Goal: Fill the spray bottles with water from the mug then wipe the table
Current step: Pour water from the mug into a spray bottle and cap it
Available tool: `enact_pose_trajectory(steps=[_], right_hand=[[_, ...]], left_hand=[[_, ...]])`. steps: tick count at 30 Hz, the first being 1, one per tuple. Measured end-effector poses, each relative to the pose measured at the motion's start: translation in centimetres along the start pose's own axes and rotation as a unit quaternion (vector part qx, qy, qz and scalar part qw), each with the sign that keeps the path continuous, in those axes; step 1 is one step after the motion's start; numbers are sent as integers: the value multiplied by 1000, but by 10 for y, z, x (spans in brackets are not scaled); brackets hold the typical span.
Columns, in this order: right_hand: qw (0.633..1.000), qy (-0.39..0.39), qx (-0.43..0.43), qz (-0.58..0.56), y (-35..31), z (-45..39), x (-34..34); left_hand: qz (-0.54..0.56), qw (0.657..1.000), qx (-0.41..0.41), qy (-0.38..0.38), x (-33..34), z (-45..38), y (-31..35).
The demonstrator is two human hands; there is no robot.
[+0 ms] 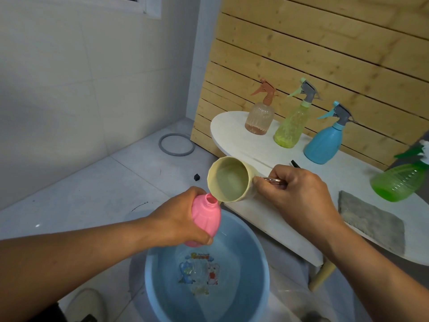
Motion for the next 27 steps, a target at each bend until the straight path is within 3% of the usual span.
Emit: enact_pose_trajectory(steps=[27], right_hand=[[998,18,-44,37,-5,3,1]], left_hand=[[-4,1000,0,-6,2,2,1]])
Point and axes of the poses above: each hand's wrist, its own z-axis away from the middle knuckle, its own x-axis out of the palm, y = z × x, the point moved 5 cm from there along -z, towards the middle knuckle, and after that the axes turned 5 degrees about y, right-handed, at the moved point
